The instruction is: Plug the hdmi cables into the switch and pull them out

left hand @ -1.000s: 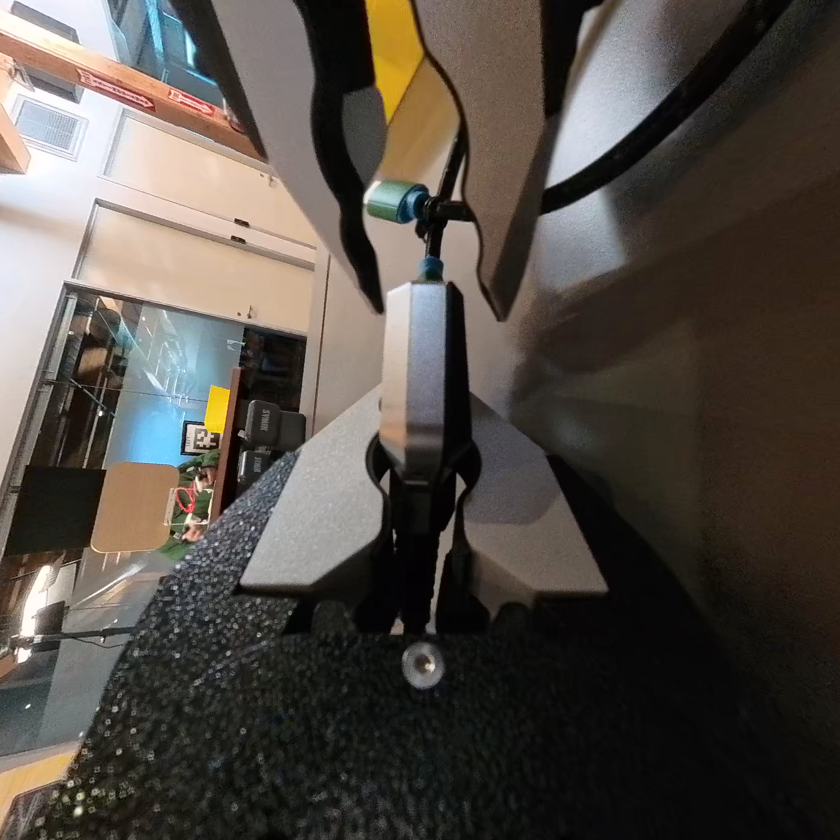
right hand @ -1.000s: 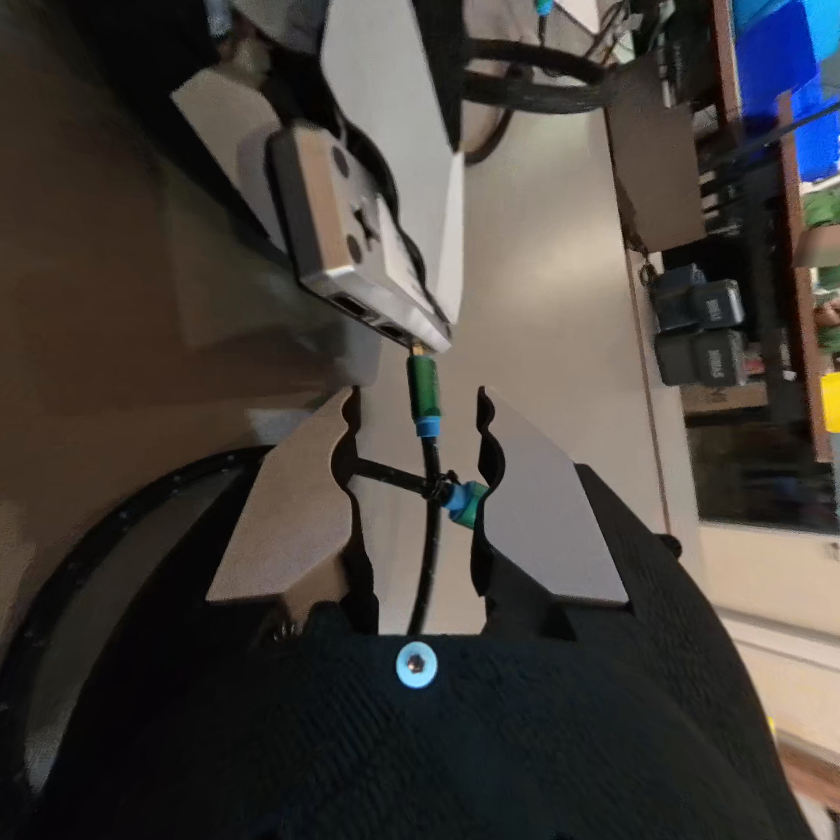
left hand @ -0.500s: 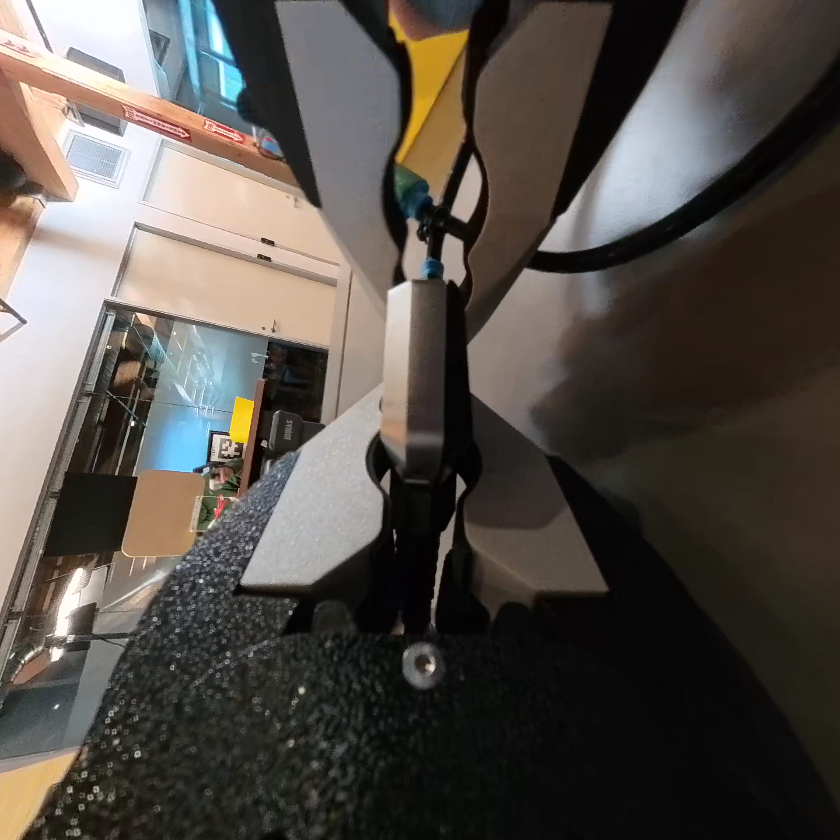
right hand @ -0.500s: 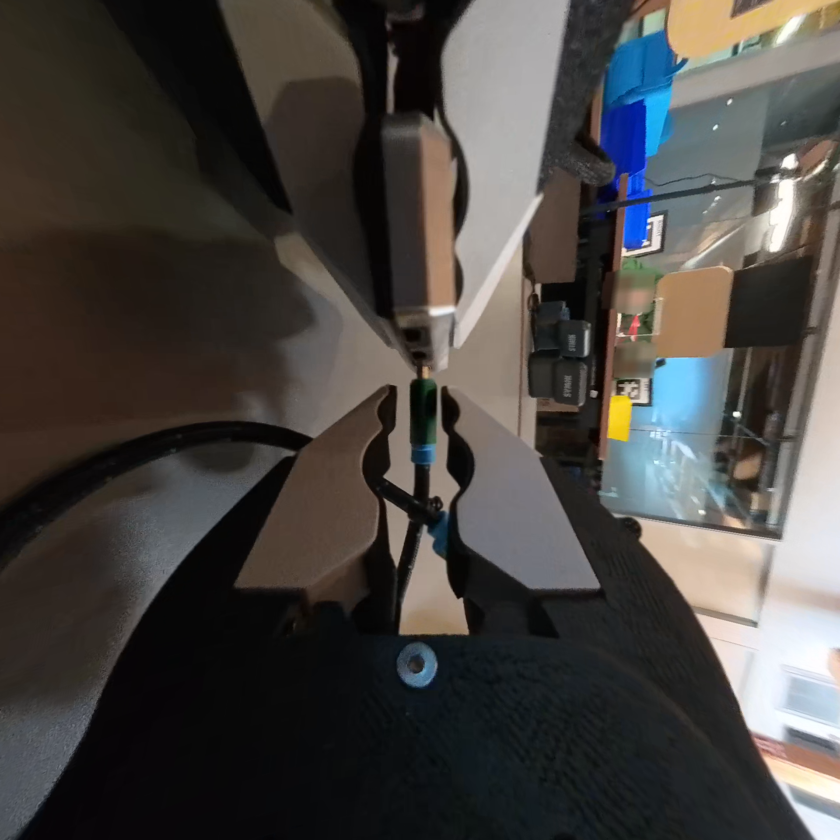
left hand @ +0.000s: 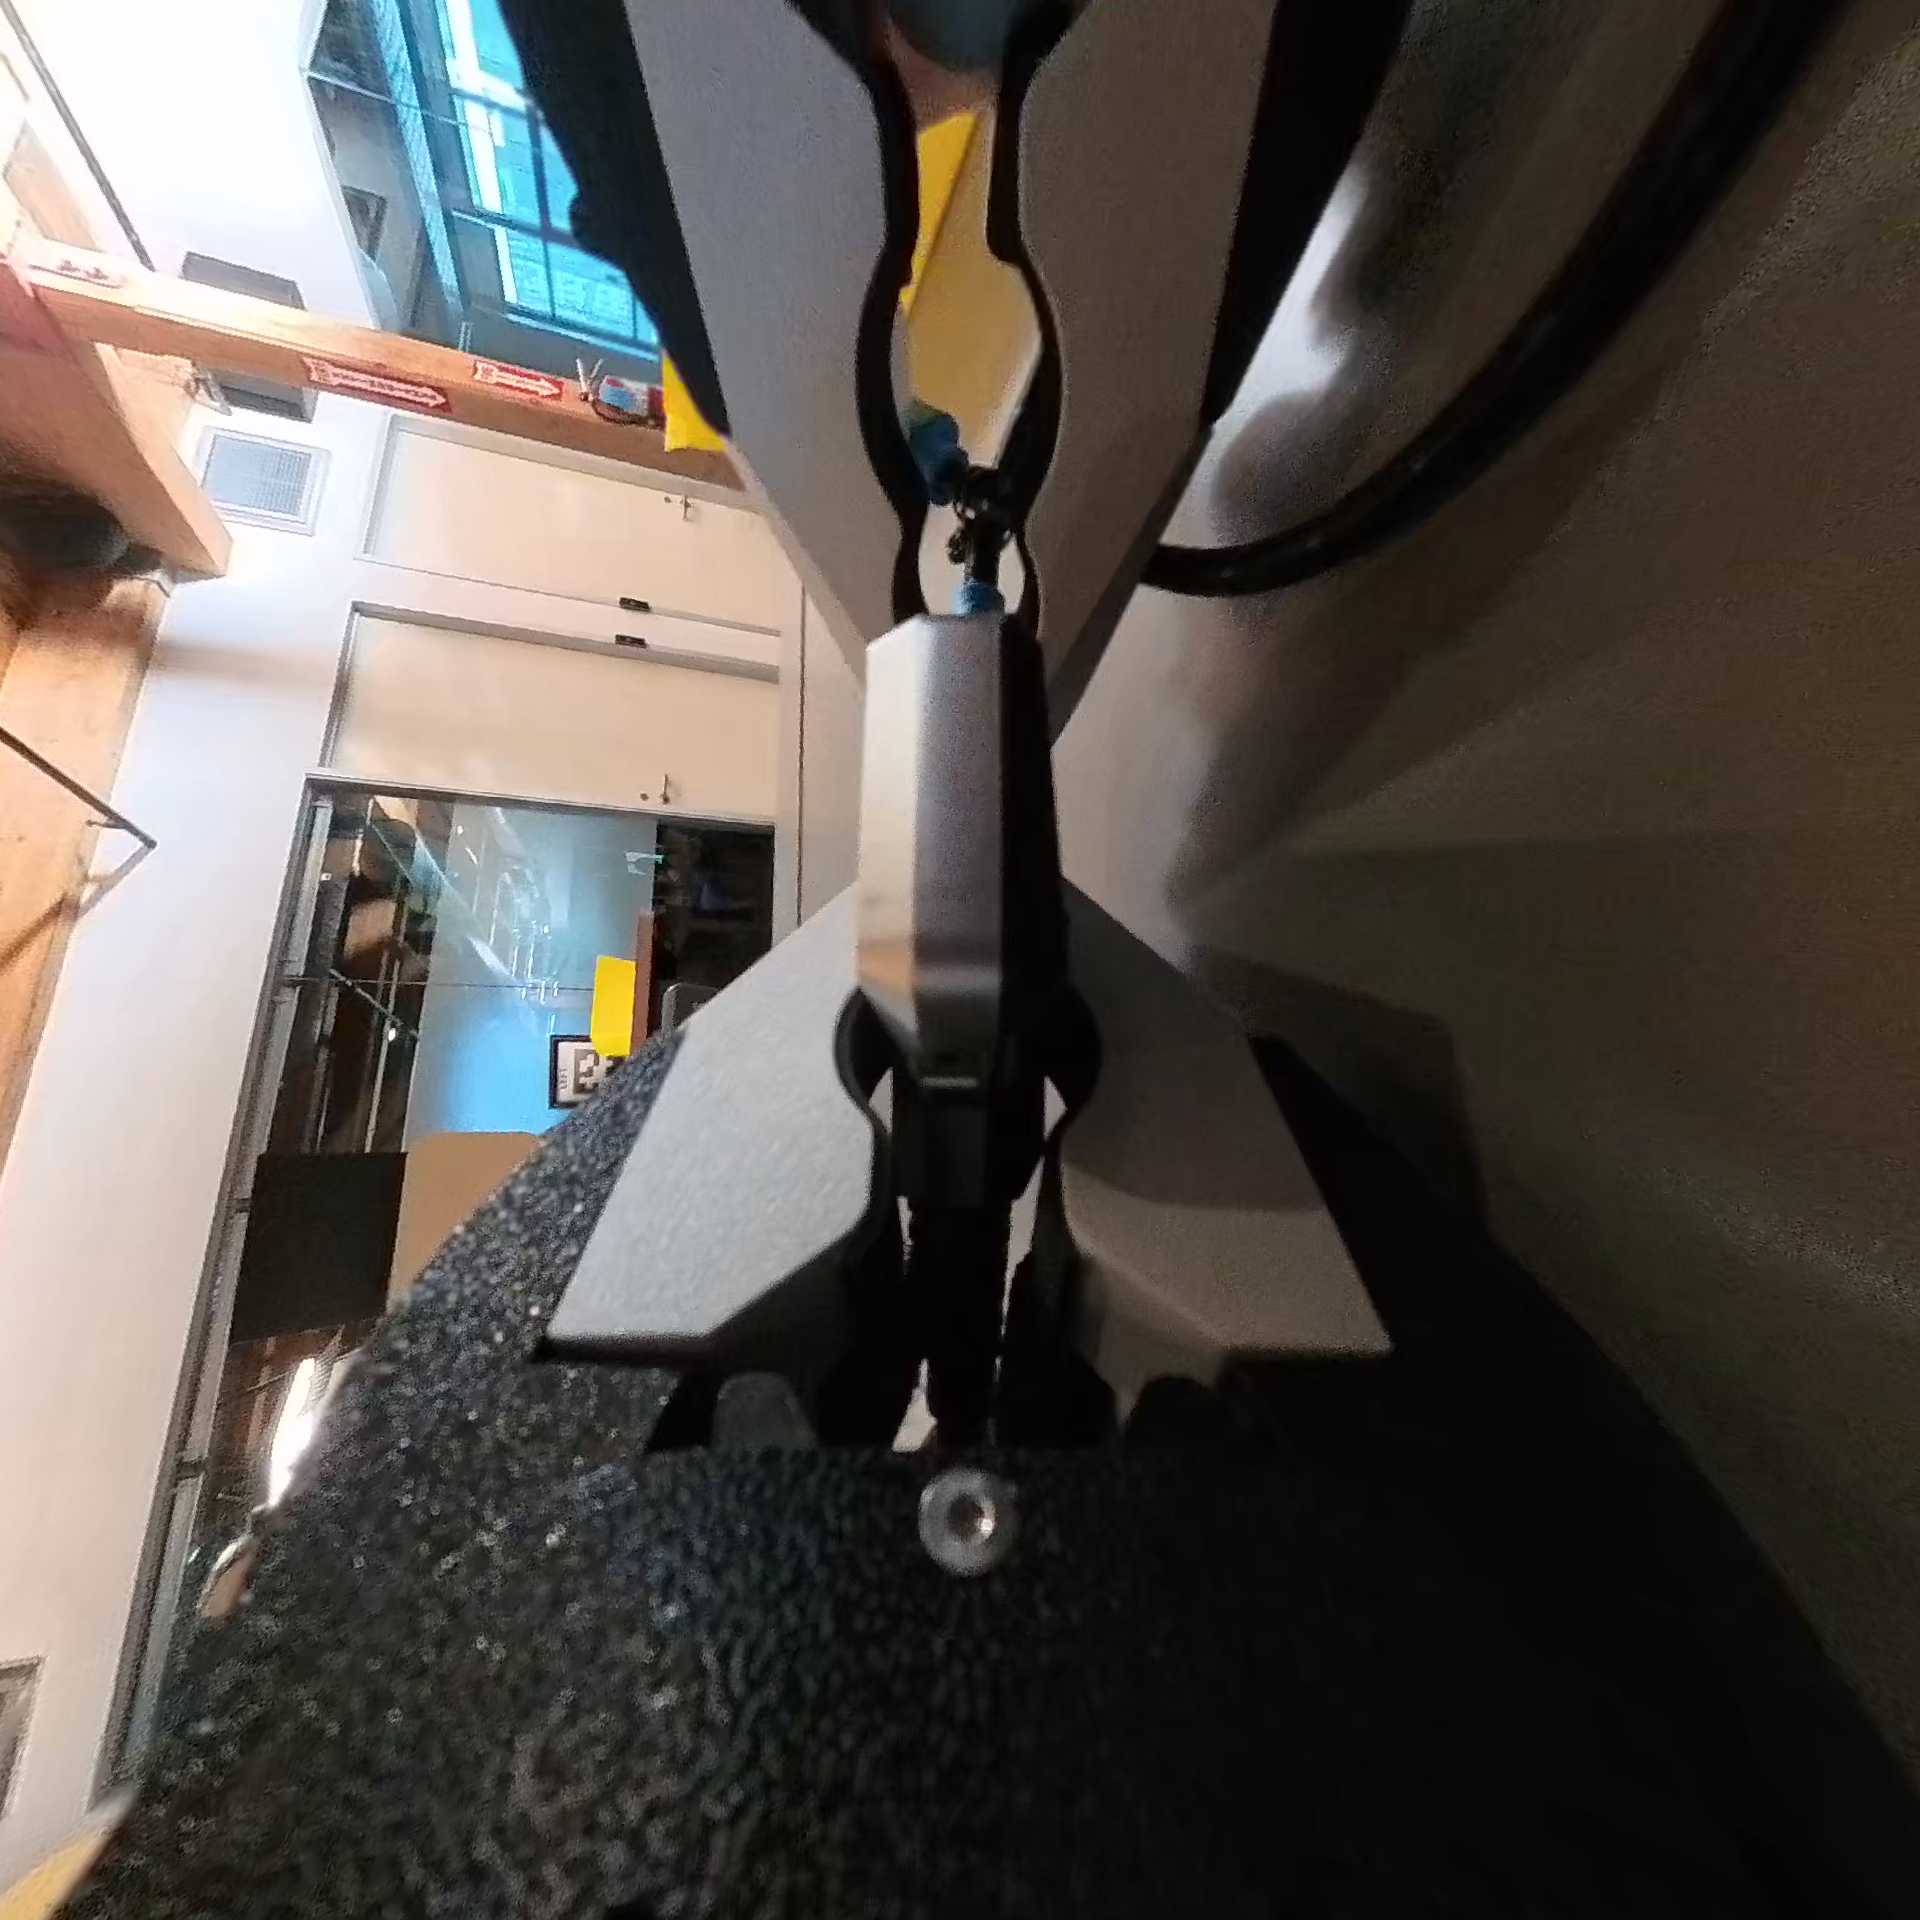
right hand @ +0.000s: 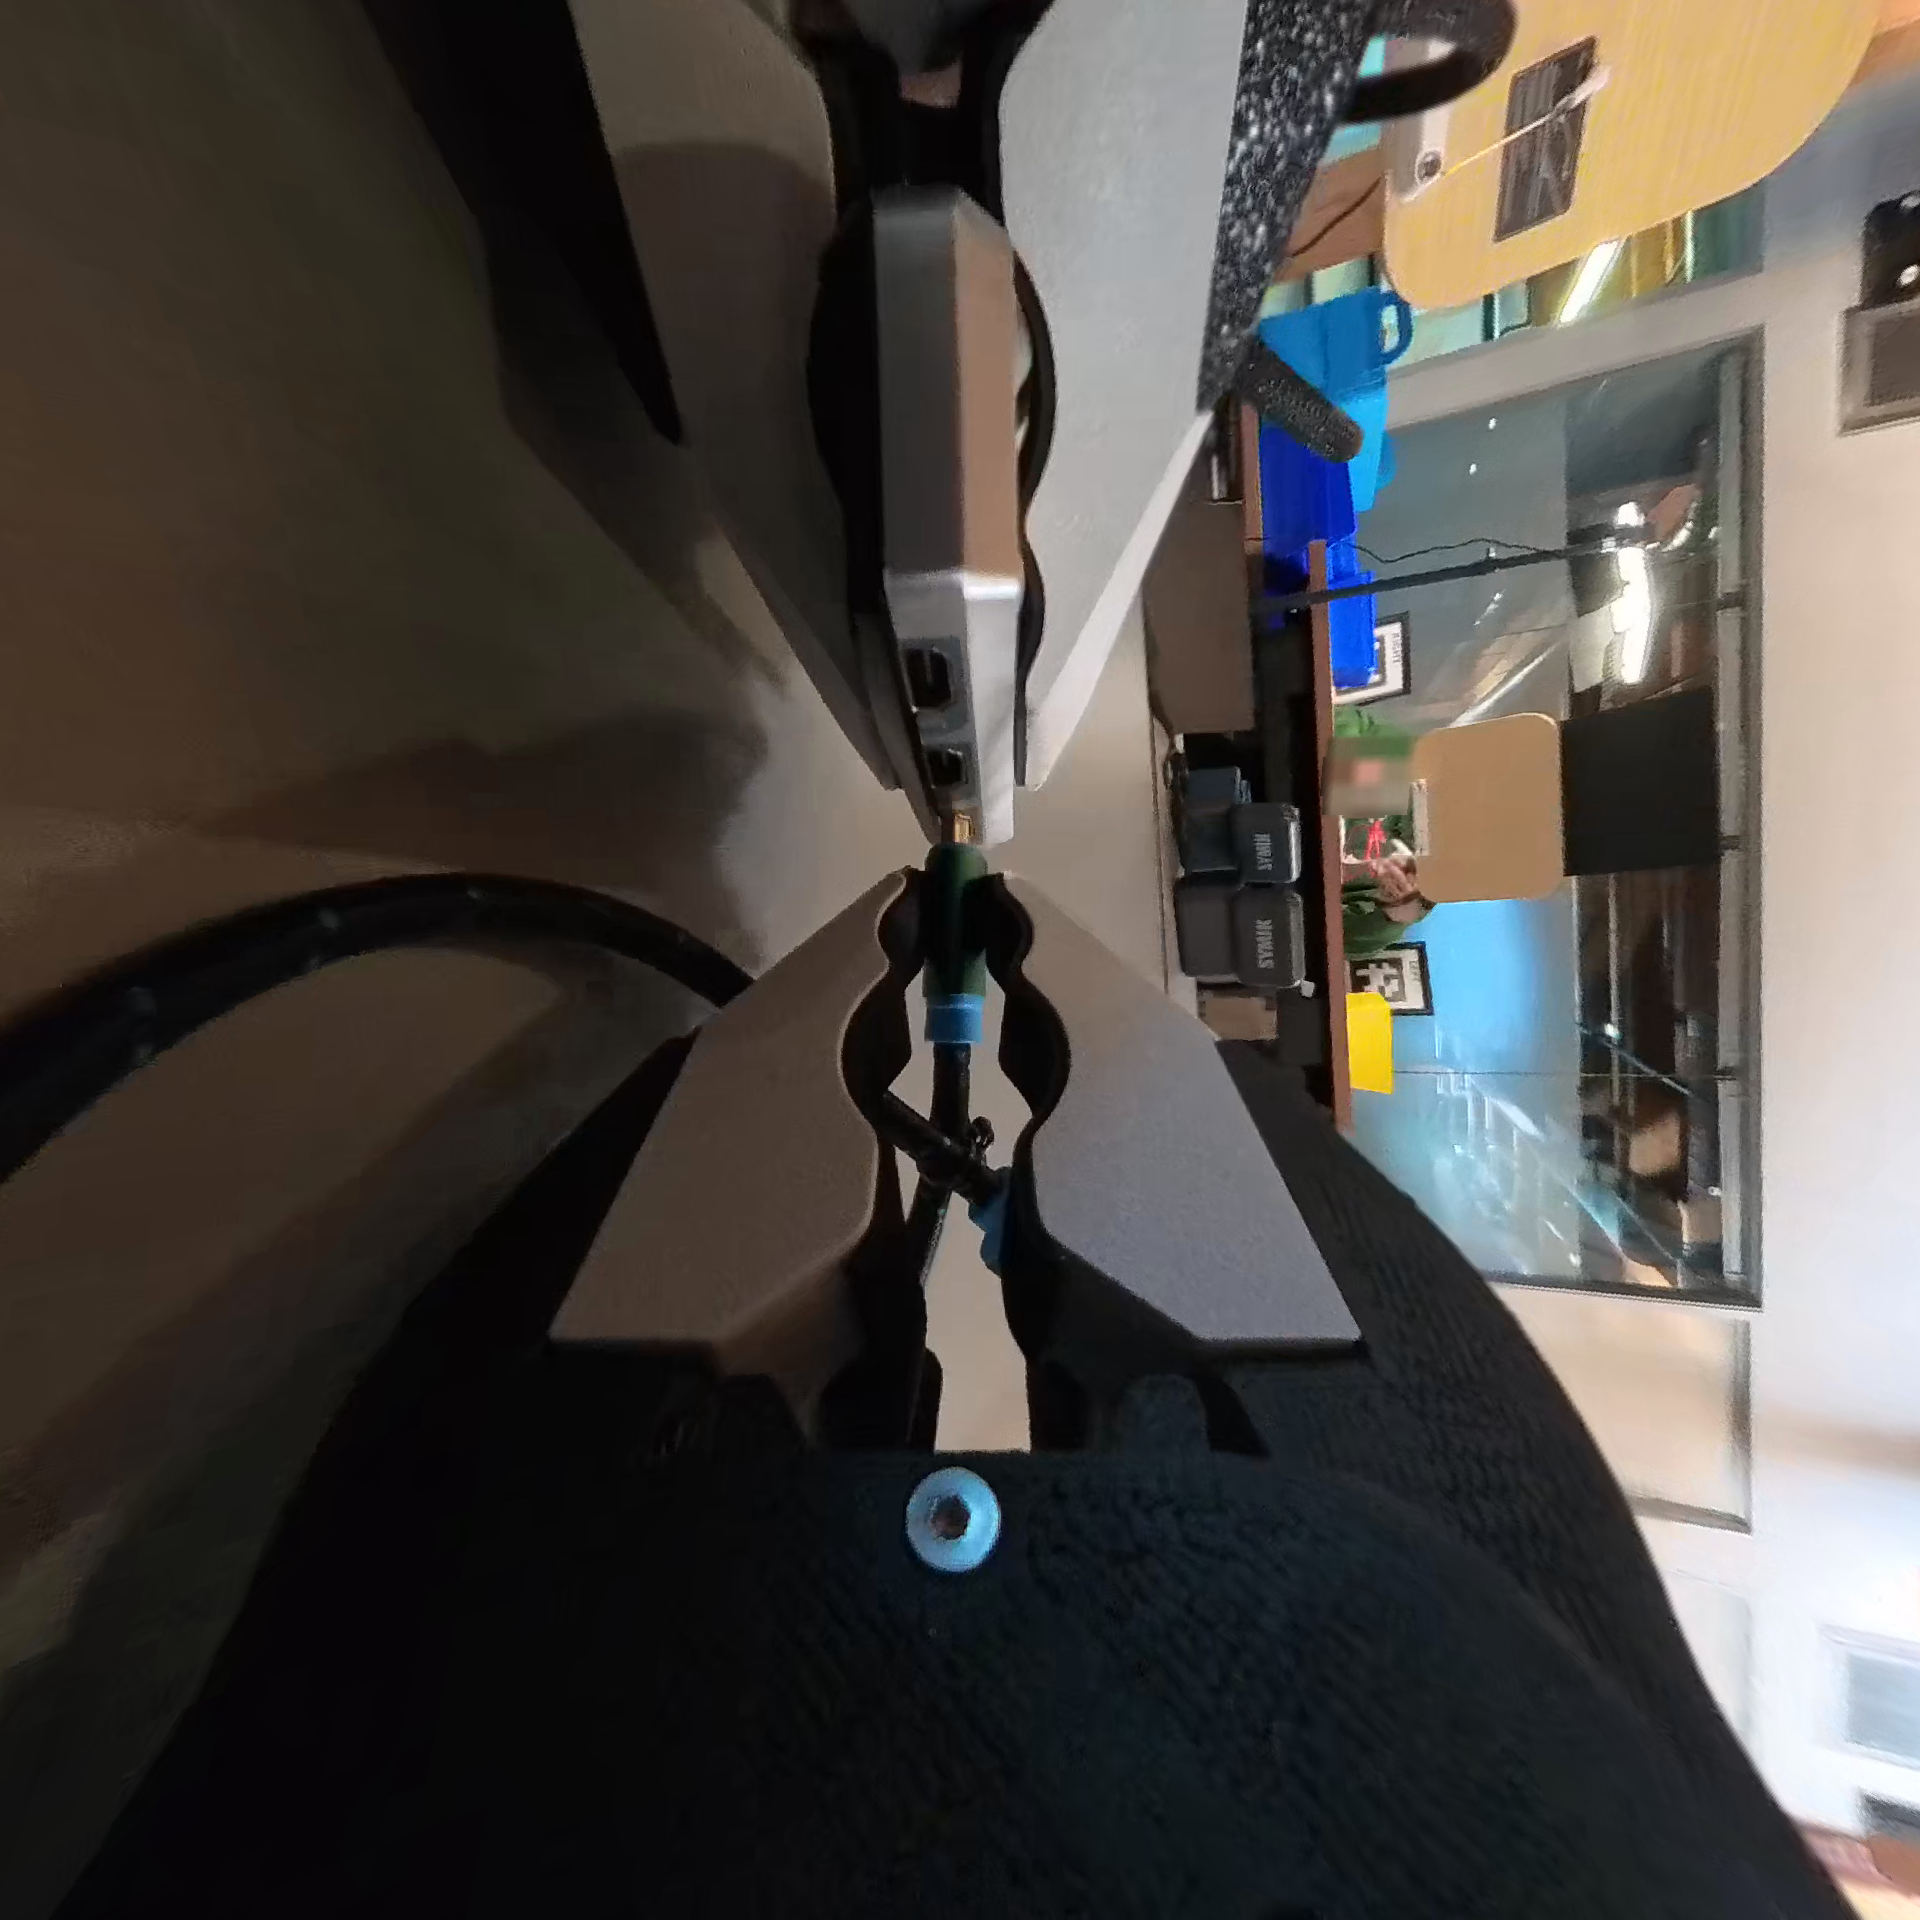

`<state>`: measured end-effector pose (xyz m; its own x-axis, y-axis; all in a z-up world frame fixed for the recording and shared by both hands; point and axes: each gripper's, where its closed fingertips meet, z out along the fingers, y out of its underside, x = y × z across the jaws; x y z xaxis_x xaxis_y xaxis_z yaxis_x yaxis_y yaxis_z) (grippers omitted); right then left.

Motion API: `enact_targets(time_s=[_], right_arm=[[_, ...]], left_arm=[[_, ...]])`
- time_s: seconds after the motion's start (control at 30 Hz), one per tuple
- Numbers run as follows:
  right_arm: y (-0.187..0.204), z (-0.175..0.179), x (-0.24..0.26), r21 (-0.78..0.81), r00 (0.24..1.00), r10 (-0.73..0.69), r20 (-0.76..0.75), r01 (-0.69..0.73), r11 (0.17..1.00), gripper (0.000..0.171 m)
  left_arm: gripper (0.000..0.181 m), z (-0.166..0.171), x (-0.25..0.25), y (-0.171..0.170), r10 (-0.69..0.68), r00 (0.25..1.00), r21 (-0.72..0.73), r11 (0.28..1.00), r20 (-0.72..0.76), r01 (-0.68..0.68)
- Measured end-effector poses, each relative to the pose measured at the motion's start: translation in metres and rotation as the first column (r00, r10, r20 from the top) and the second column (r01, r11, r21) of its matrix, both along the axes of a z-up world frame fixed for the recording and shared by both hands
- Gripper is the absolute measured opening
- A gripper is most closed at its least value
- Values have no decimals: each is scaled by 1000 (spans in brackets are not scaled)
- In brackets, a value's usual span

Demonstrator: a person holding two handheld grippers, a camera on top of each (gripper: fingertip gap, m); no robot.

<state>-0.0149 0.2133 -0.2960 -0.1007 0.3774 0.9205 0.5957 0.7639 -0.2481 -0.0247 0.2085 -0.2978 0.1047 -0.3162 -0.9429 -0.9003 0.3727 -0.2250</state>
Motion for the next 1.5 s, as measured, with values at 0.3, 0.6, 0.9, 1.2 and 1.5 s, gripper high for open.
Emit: enact_targets(time_s=[0.3, 0.6, 0.9, 1.2, 1.5], right_arm=[[-4, -4, 5, -8, 998, 56, -41, -57, 998, 11], [-4, -4, 7, -22, 996, 71, -59, -72, 997, 12], [-4, -4, 8, -54, 994, 85, -67, -89, 995, 12], [2, 56, 8, -106, 889, 108, -445, -172, 979, 33], [4, 136, 54, 27, 608, 102, -787, -132, 991, 42]], left_arm=[[20, -4, 2, -3, -12, 1000, -19, 1000, 1, 12], [20, -4, 1, -3, -14, 1000, -29, 999, 13, 14], [20, -6, -1, -2, -15, 999, -66, 998, 37, 18], [21, 20, -52, 33, 228, 940, -87, 973, 253, -213], [22, 59, -81, 41, 249, 819, -81, 967, 516, -243]])
